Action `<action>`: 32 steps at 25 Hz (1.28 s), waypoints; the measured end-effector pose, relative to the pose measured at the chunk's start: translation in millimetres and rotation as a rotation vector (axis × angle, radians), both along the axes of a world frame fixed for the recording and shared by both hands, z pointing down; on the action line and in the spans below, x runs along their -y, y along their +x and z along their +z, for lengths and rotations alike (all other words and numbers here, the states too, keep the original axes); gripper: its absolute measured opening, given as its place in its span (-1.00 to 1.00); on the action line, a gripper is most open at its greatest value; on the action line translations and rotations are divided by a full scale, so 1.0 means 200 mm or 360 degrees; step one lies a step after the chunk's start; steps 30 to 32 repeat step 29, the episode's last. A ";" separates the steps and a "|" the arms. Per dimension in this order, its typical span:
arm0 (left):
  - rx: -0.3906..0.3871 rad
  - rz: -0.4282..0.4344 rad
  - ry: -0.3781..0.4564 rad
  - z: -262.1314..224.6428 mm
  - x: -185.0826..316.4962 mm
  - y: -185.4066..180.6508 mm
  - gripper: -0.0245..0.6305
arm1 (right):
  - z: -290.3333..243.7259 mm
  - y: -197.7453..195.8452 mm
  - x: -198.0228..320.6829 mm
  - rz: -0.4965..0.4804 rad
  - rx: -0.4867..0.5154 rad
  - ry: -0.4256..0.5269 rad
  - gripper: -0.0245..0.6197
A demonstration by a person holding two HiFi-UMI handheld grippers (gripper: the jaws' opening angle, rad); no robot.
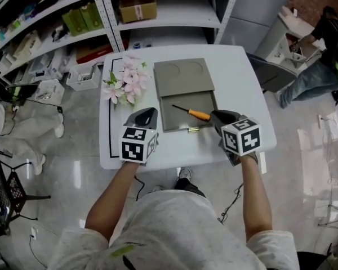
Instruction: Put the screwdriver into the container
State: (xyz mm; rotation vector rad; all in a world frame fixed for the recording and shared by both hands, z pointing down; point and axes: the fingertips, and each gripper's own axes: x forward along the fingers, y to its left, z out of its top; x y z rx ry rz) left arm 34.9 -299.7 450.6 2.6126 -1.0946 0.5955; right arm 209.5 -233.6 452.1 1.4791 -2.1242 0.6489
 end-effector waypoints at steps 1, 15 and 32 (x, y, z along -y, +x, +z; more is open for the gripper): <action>-0.0001 0.0017 0.0005 -0.01 -0.01 0.01 -0.92 | -0.03 0.01 -0.02 0.0046 0.0024 0.0039 -0.88; -0.0001 0.0159 0.0024 -0.02 -0.18 0.04 -0.92 | -0.13 -0.02 -0.26 0.0267 -0.0010 0.0267 -0.91; -0.0017 0.0180 0.0019 -0.02 -0.21 0.06 -0.92 | -0.13 -0.04 -0.32 0.0259 -0.0013 0.0257 -0.91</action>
